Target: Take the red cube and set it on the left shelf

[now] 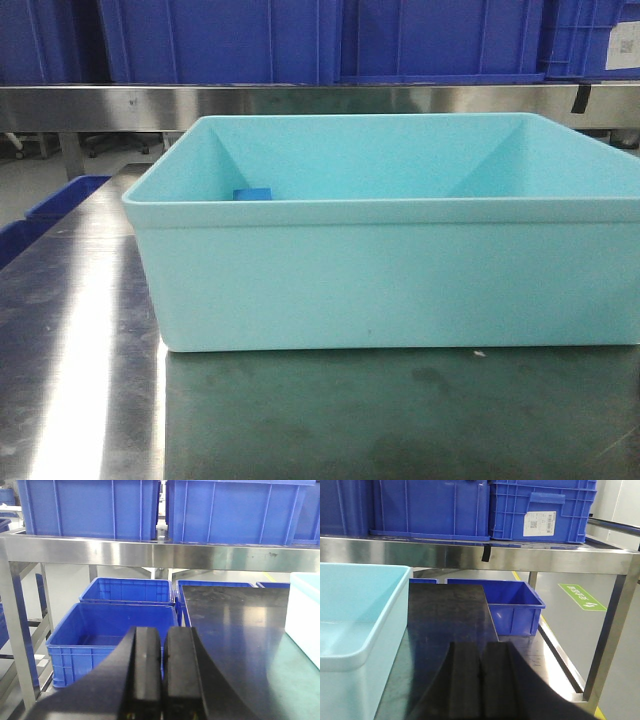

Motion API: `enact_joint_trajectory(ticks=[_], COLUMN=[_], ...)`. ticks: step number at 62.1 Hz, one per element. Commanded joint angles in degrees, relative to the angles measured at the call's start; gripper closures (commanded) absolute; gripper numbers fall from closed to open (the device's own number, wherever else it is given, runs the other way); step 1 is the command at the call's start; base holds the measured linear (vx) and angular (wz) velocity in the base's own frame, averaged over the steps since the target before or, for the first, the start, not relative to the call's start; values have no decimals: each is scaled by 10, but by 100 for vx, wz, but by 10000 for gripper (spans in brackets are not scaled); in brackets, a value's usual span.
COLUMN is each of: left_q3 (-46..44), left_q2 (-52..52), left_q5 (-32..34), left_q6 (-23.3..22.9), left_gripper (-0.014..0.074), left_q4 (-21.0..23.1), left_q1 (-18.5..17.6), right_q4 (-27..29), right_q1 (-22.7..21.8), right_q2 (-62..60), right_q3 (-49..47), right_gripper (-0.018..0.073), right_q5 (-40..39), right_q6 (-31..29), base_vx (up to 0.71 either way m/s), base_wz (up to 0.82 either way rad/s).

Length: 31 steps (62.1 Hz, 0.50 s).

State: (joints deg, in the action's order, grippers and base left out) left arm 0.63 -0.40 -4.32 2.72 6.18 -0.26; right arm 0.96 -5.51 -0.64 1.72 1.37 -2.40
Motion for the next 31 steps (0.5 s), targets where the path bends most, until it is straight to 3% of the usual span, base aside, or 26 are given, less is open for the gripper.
enact_joint_trajectory(ticks=[1,31], left_q3=[14,14], left_q2=[-10,-10], left_q5=[55,55], left_q6=[-4,-4], left_gripper=[495,495], left_q4=[4,4], left_q1=[-4,-4], right_q4=[1,1], right_q1=[0,0], right_q2=[-10,-10], right_q3=[-15,-15], right_gripper=[503,503], right_q5=[-49,-49], right_q6=[-3,-3], base_vx=[0,0], base_wz=[0,0])
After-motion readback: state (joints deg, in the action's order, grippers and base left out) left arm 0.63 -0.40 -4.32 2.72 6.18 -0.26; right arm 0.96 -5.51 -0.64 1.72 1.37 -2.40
